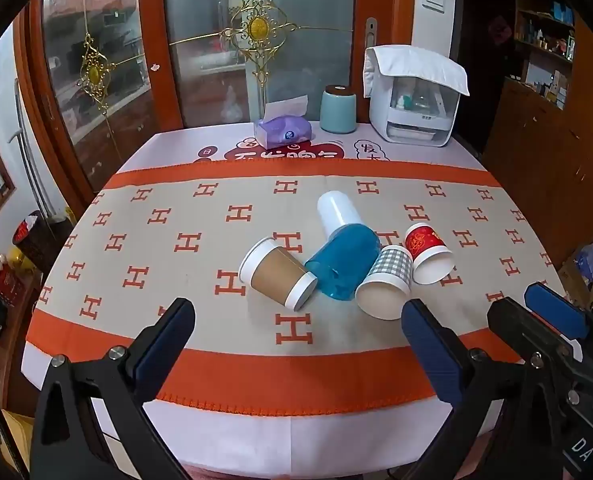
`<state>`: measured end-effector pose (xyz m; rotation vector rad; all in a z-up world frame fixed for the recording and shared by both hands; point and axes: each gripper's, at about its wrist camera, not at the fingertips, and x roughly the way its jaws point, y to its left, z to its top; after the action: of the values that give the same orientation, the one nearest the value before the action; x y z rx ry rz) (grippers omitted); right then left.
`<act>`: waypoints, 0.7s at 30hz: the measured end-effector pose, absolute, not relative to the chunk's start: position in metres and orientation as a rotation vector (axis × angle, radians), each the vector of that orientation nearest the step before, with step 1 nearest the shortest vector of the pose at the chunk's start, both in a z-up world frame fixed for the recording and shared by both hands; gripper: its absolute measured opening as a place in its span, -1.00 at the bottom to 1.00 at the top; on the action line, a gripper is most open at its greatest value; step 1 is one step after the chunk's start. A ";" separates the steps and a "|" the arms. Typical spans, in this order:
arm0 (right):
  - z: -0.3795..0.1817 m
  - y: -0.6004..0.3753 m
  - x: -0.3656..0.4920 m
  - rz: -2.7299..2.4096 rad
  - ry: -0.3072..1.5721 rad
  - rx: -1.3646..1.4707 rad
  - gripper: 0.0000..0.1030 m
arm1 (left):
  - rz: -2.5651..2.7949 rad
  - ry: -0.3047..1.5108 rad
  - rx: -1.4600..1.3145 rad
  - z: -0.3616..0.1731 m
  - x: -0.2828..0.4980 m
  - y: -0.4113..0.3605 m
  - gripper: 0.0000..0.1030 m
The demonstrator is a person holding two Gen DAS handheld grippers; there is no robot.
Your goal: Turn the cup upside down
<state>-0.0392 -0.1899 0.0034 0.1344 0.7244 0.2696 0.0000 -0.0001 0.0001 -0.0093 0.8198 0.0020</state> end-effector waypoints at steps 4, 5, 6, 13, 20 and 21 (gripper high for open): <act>0.004 -0.190 -0.038 0.273 0.724 0.144 0.07 | -0.004 0.815 -0.021 -0.001 0.000 0.001 0.98; 0.004 -0.190 -0.037 0.274 0.724 0.146 0.07 | -0.005 0.819 -0.022 -0.002 0.000 0.001 0.98; 0.004 -0.190 -0.037 0.274 0.726 0.146 0.07 | -0.008 0.824 -0.024 -0.003 0.003 0.001 0.98; 0.004 -0.189 -0.035 0.276 0.729 0.150 0.07 | -0.024 0.846 -0.040 -0.006 0.012 -0.002 0.97; 0.004 -0.189 -0.033 0.279 0.730 0.153 0.07 | -0.036 0.849 -0.057 -0.006 0.012 0.001 0.95; 0.006 -0.189 -0.033 0.280 0.730 0.153 0.07 | -0.036 0.850 -0.058 -0.006 0.011 0.001 0.95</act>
<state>-0.0333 -0.1894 0.0056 0.1532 0.7303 0.2796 0.0115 0.0014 -0.0063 -0.0581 0.8502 -0.0359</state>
